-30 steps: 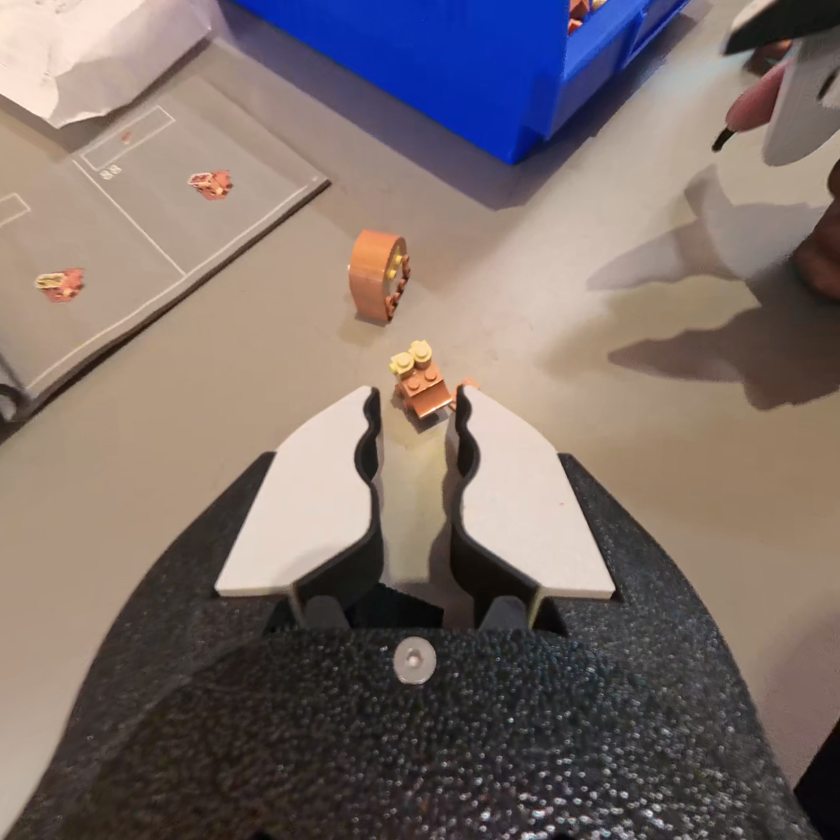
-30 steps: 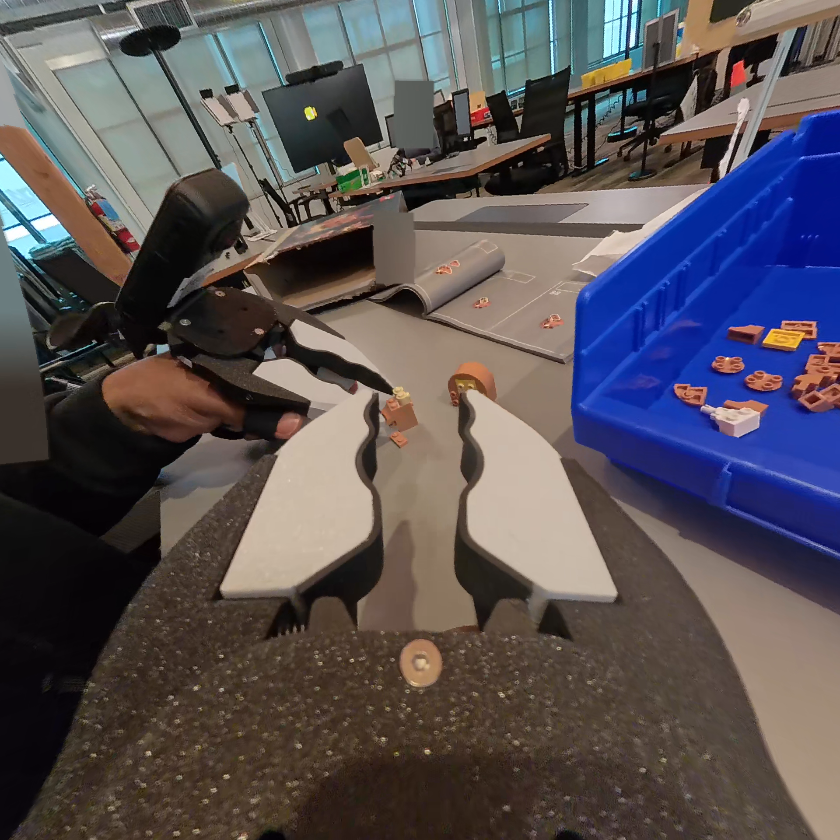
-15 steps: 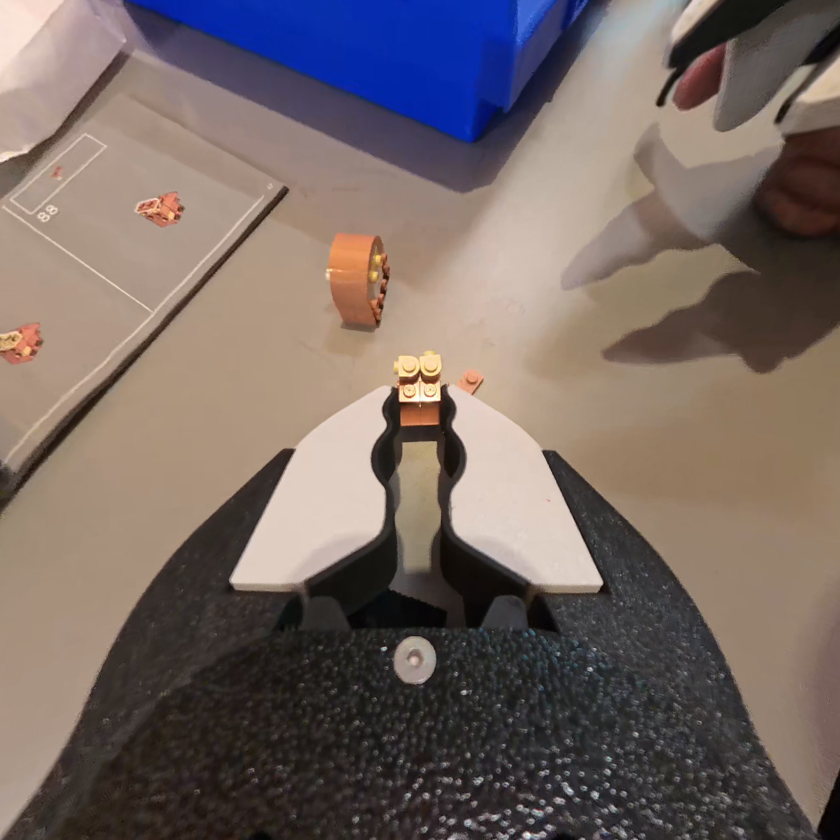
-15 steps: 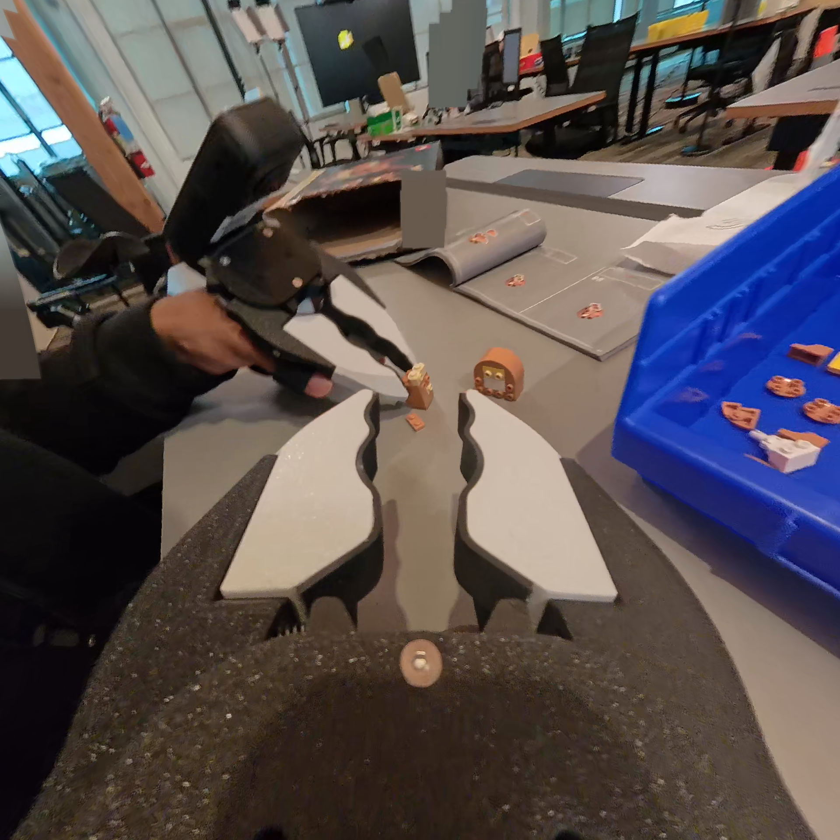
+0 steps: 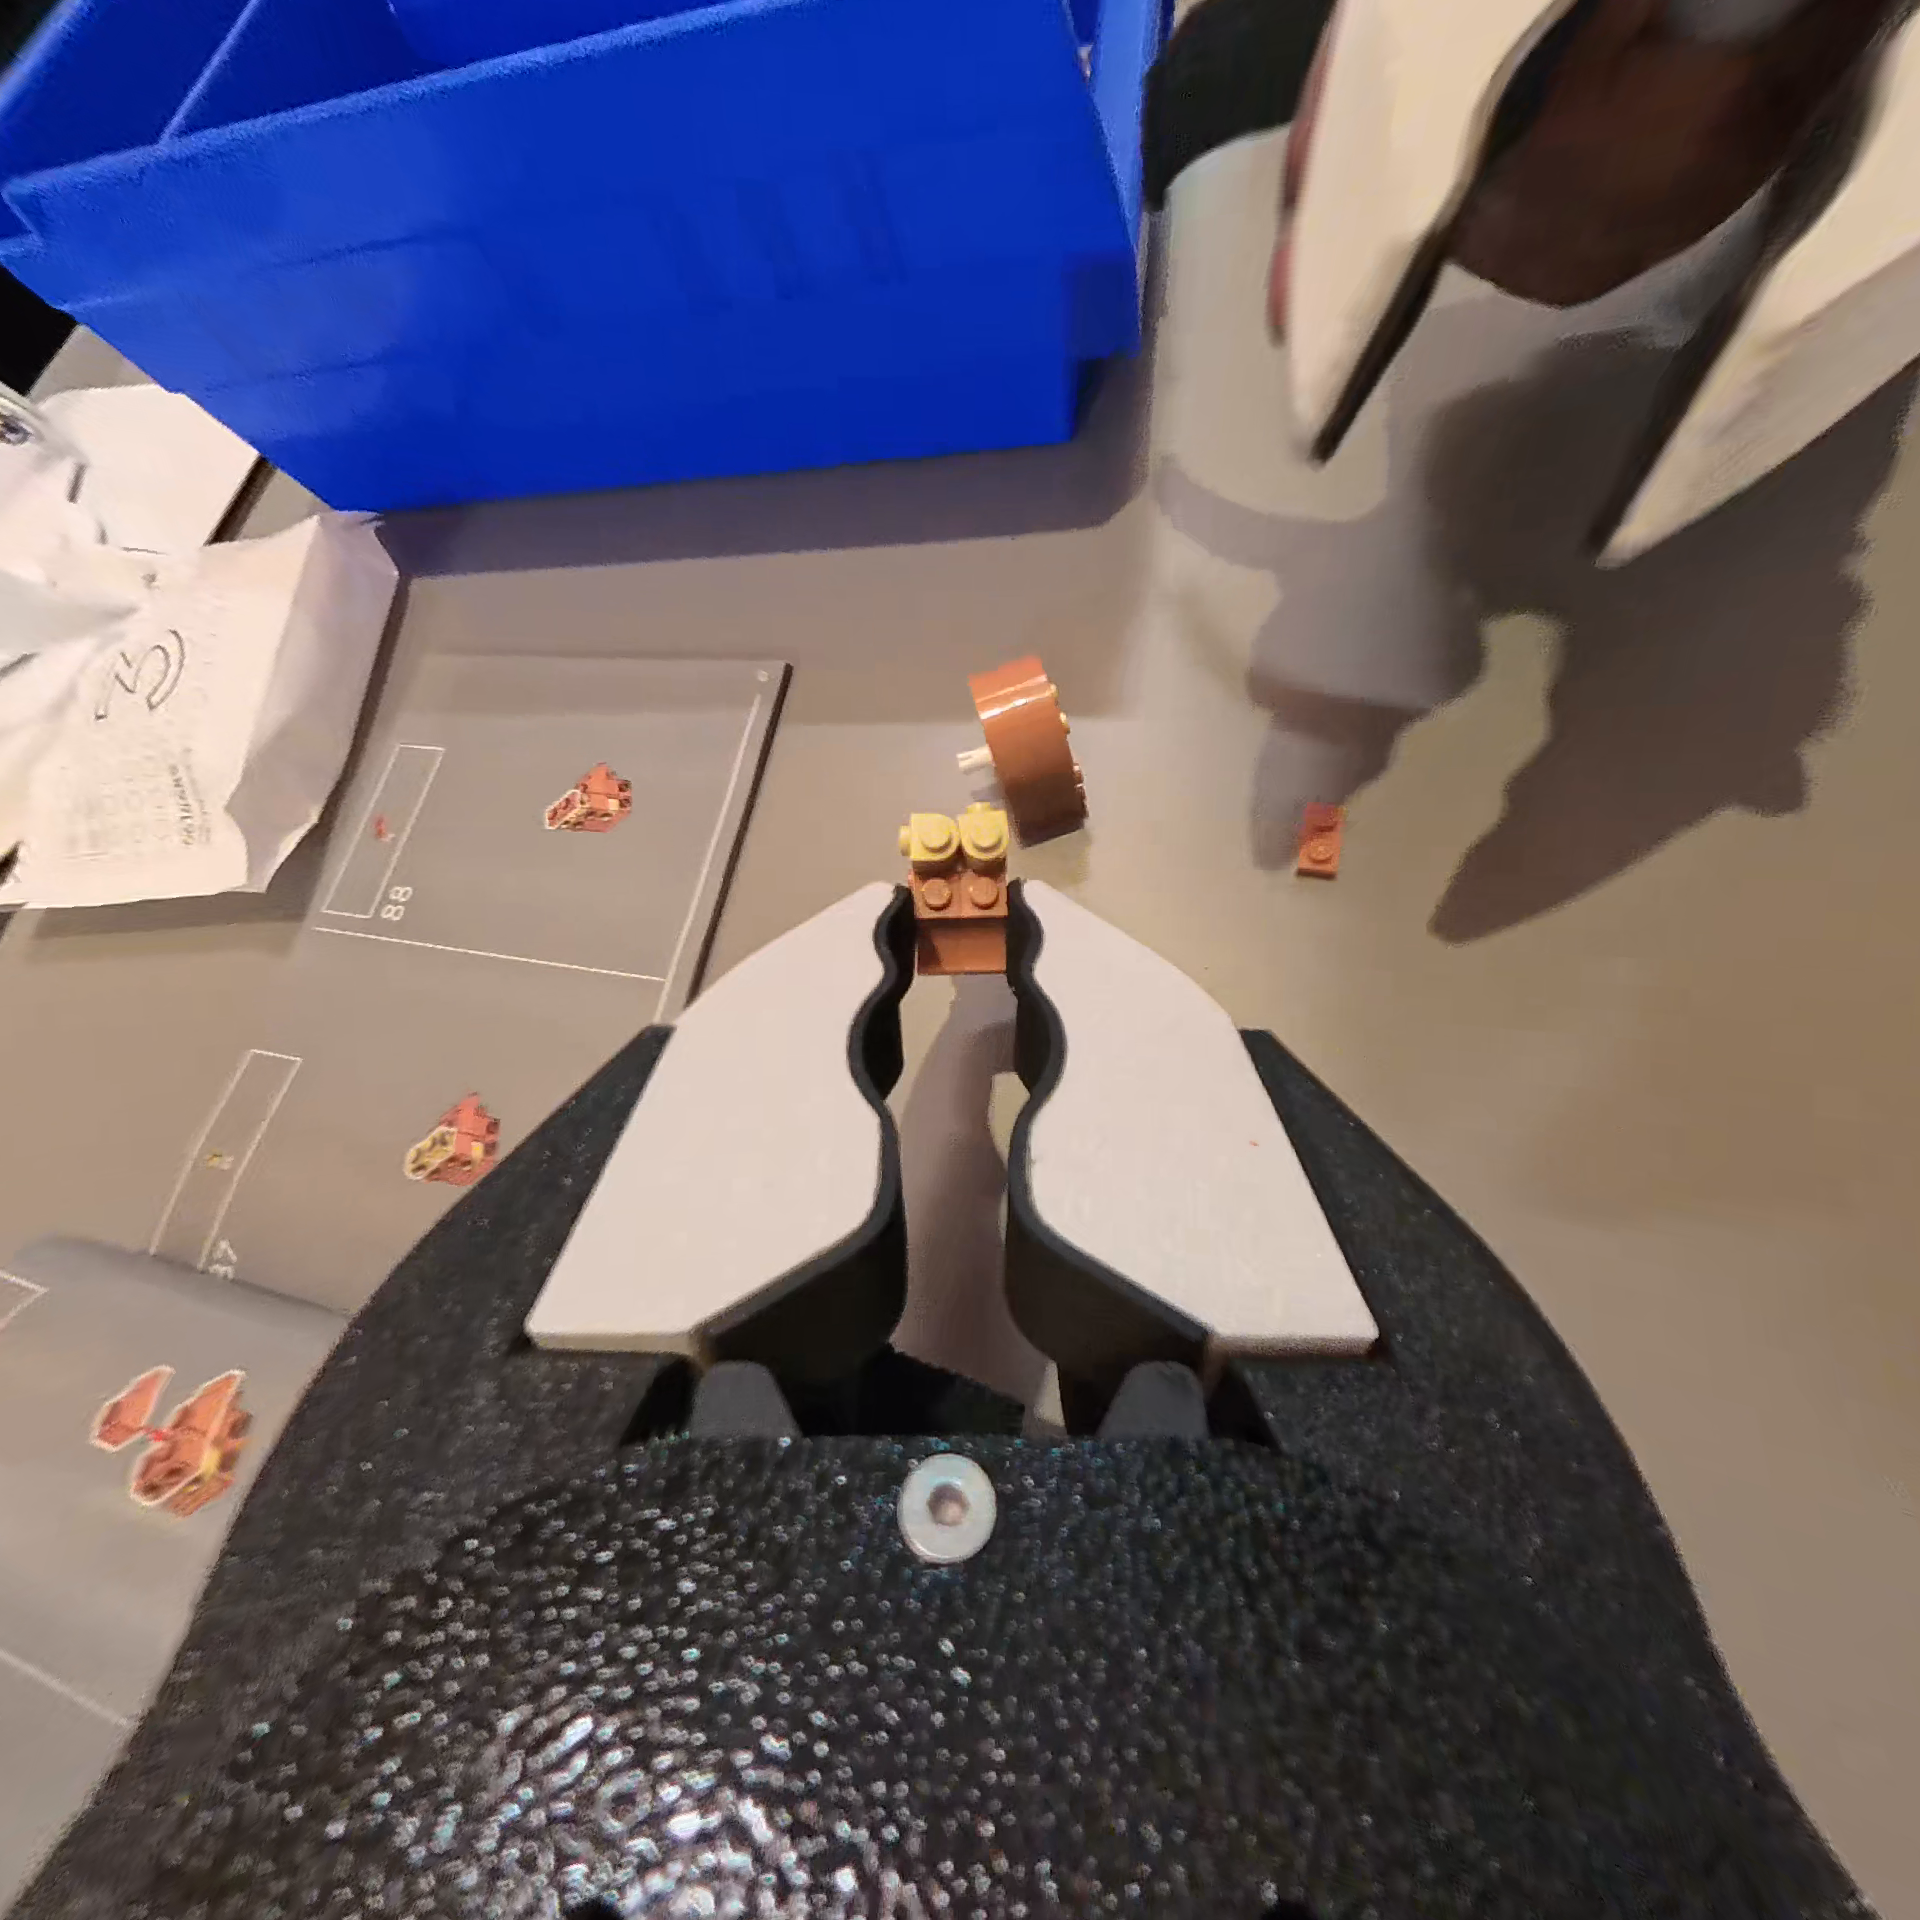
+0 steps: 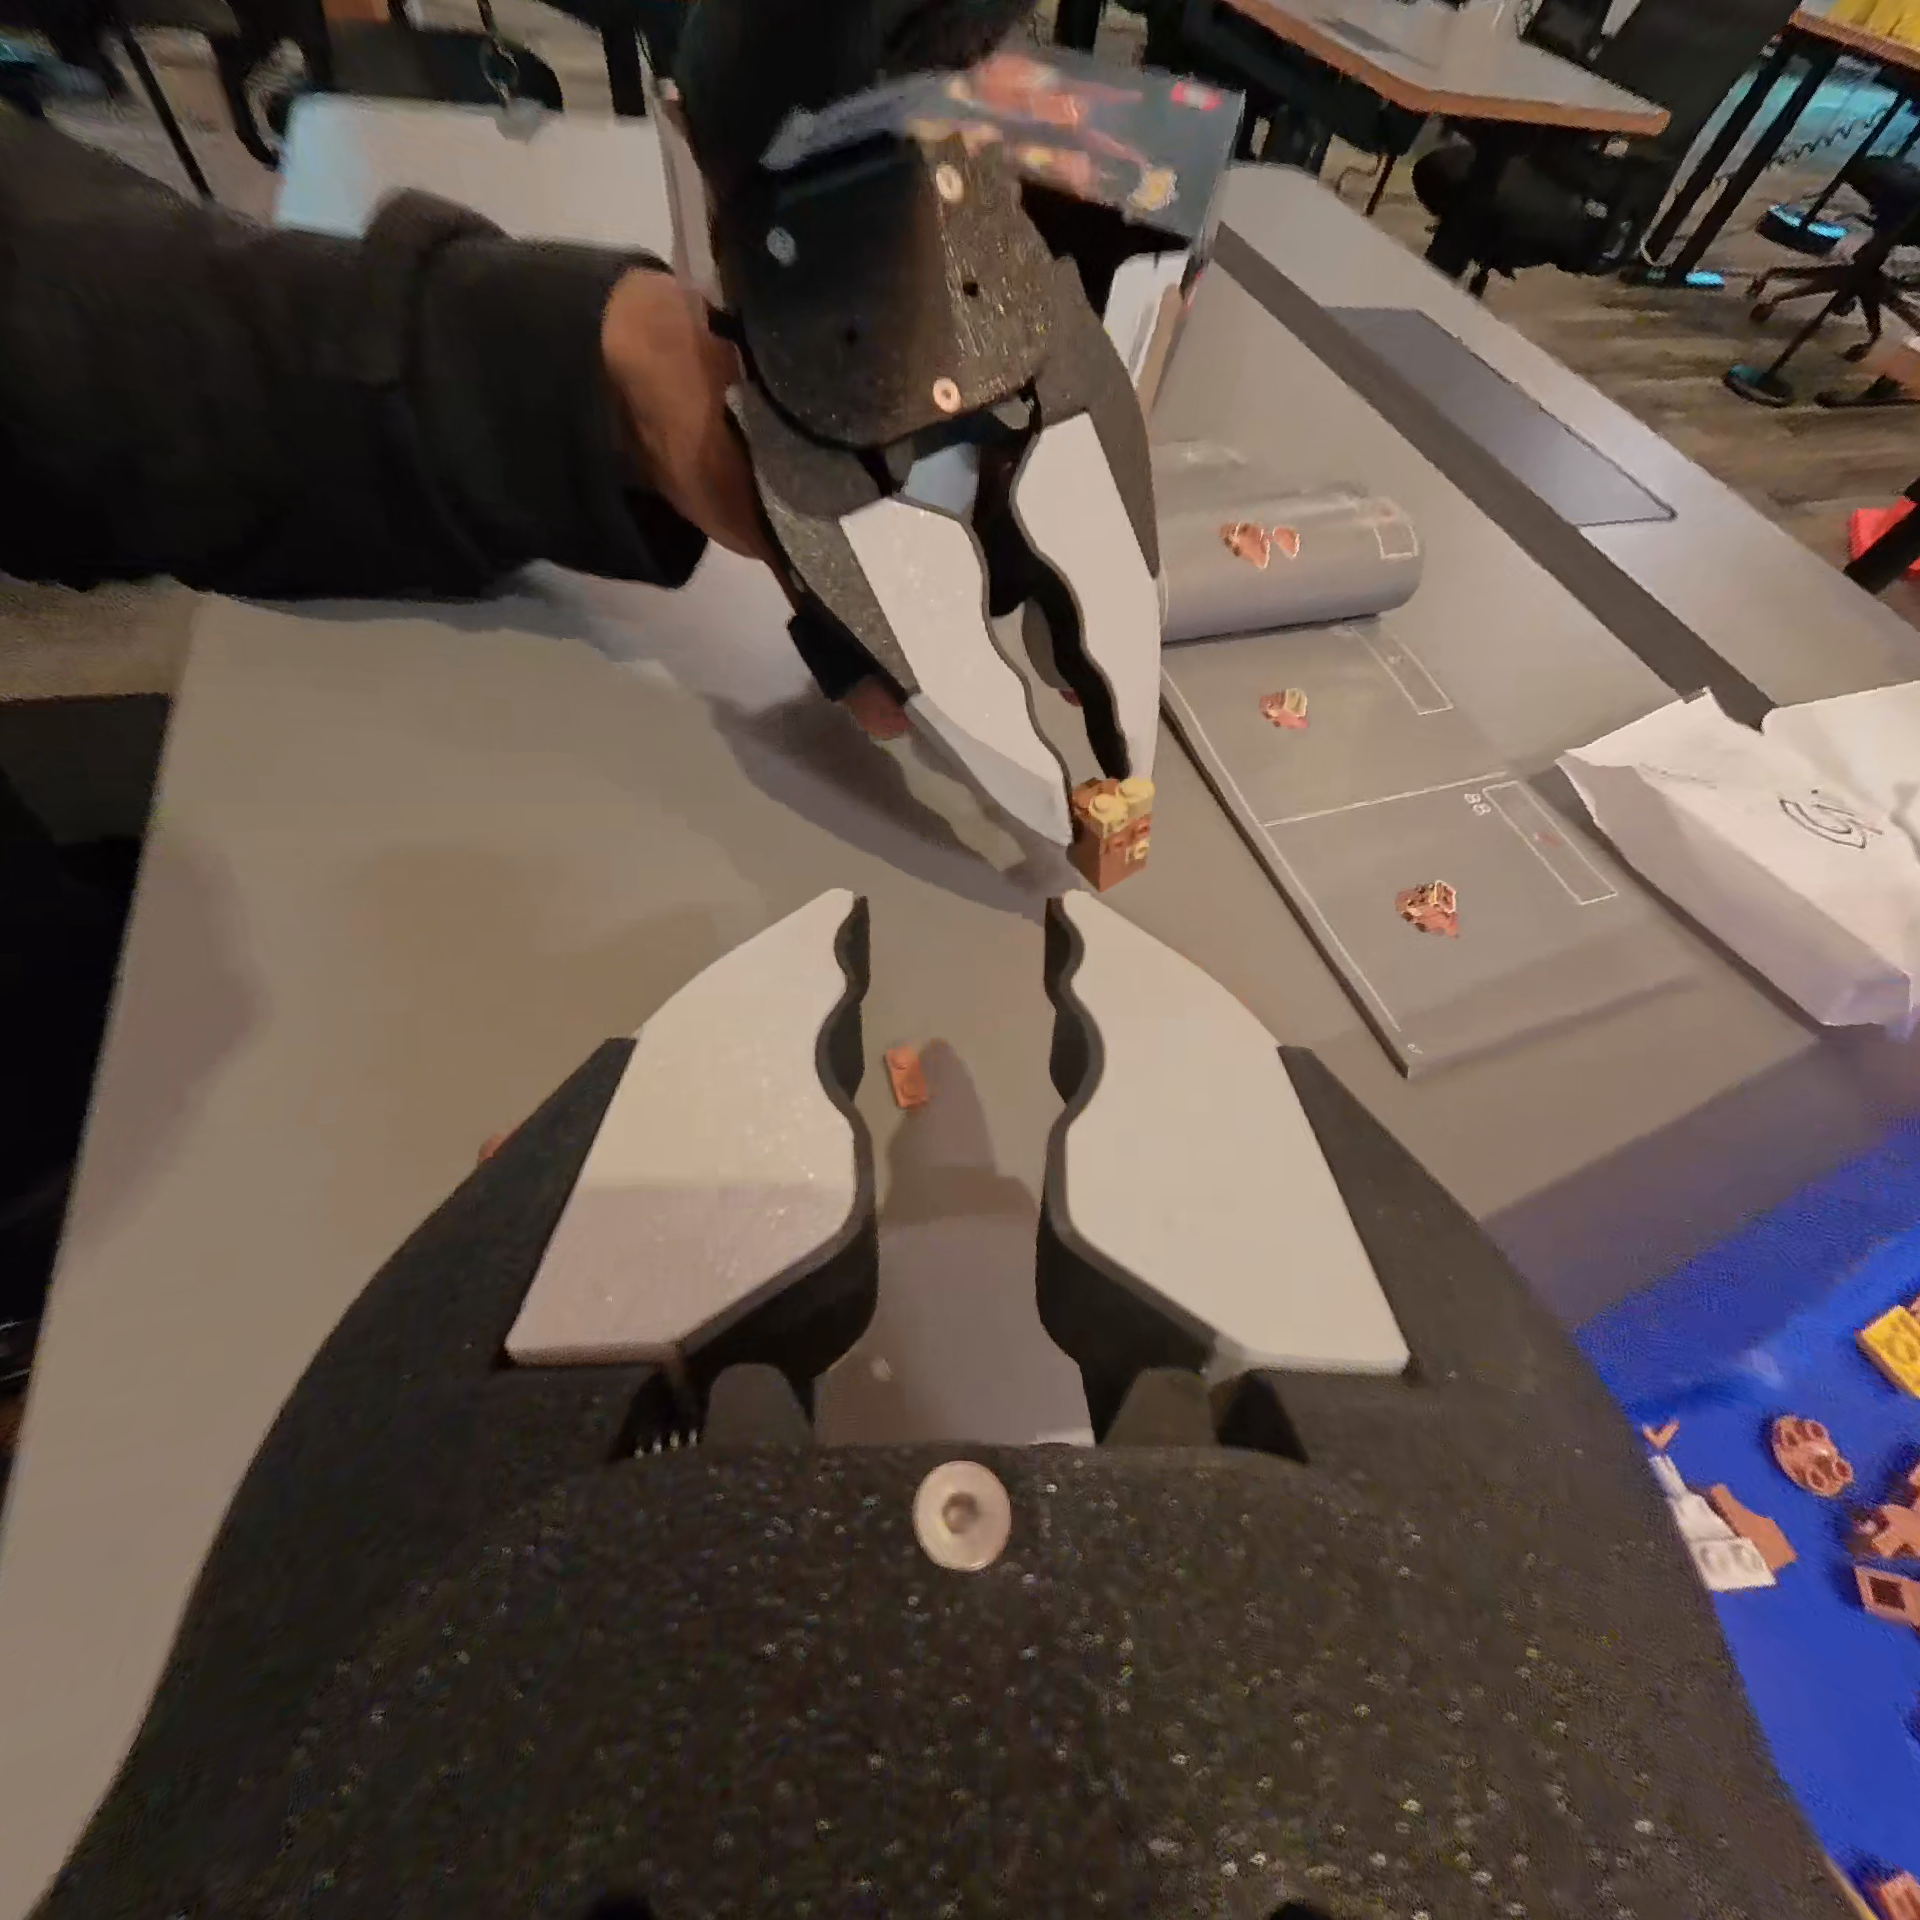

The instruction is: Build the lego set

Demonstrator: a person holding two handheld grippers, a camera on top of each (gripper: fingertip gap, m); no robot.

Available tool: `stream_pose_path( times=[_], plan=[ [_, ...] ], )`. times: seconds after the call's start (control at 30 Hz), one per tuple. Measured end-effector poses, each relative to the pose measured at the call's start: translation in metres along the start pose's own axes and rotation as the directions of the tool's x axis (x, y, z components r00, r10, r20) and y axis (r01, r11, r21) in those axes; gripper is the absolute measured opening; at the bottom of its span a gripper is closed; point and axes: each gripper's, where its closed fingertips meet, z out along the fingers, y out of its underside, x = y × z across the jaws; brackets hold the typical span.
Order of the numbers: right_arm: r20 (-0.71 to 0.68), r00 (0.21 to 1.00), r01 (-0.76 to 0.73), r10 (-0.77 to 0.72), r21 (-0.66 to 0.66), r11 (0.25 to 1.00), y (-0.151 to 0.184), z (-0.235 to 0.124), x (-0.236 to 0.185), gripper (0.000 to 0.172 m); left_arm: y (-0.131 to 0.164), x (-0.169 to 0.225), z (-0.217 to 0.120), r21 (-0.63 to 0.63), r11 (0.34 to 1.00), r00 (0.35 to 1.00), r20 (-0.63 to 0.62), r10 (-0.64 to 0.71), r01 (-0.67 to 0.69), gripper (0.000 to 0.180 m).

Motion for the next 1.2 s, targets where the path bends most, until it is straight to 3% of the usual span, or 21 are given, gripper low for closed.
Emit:
stream_pose_path(
  times=[0.13, 0.53, 1.2],
  plan=[
    [0.009, 0.998, 0.064, -0.064, -0.136, 0.989, 0.024, 0.017, -0.002, 0.023, 0.004, 0.008, -0.006, 0.032, 0.999, 1.000, 0.013, 0.017, -0.017, 0.016],
    [0.159, 0.986, 0.108, -0.058, -0.325, 0.940, 0.056, 0.009, -0.006, 0.019, 0.009, 0.021, -0.004, 0.005, 1.000, 0.998, -0.058, 0.006, -0.005, 0.016],
    [0.203, 0.979, 0.122, -0.036, -0.434, 0.892, 0.074, 0.027, -0.013, 0.019, 0.011, 0.045, 0.000, -0.039, 0.997, 0.987, -0.146, 0.060, -0.066, 0.016]
  ],
)
